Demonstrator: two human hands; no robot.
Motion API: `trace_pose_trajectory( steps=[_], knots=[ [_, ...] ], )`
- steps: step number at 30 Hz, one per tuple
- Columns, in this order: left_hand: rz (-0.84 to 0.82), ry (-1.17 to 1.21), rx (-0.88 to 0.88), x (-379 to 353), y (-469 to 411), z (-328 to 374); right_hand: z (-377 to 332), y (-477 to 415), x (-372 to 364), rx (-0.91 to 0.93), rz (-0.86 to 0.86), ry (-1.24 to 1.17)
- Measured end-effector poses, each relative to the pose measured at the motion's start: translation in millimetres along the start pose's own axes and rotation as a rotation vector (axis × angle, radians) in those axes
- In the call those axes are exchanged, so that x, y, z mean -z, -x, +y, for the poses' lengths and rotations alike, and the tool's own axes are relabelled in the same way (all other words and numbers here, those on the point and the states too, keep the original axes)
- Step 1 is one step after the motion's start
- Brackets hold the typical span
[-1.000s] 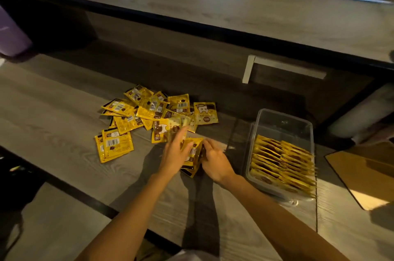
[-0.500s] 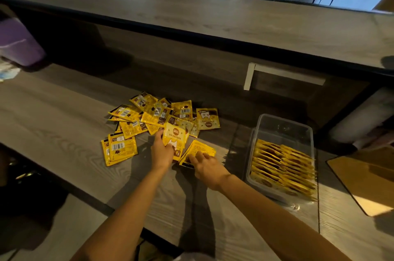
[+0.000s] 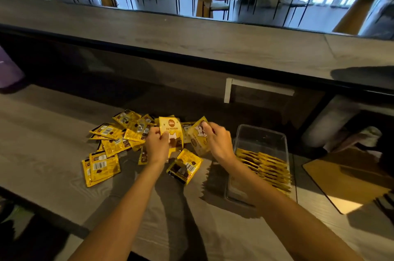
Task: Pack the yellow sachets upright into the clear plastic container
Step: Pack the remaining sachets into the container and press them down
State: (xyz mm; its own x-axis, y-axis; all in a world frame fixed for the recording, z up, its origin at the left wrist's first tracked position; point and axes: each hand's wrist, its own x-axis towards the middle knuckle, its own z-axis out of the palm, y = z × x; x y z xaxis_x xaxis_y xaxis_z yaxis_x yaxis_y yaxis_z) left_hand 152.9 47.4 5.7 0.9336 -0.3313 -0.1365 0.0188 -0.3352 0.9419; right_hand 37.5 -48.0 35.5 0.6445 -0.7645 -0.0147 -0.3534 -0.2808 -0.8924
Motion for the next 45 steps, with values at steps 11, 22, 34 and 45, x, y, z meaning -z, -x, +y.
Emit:
trace_pose_trajectory(
  steps=[11, 22, 34, 45],
  knots=[
    [-0.255, 0.027, -0.230, -69.6, 23.0, 67.4, 23.4, -7.0, 110.2, -0.298, 0.276, -0.331],
    [-0.410, -0.171, -0.427, -130.2, 50.8, 82.9, 71.8, -1.0, 164.8, -0.516, 0.564, -0.647],
    [-0.678, -0.260, -0.241, -153.0, 54.1, 60.7, 105.8, -1.0, 160.1, -0.494, 0.428, -0.578],
    [-0.850, -0.131, -0.210, -166.4, 53.9, 64.7, 109.1, -0.5, 156.9, -0.325, 0.187, -0.485]
  ],
)
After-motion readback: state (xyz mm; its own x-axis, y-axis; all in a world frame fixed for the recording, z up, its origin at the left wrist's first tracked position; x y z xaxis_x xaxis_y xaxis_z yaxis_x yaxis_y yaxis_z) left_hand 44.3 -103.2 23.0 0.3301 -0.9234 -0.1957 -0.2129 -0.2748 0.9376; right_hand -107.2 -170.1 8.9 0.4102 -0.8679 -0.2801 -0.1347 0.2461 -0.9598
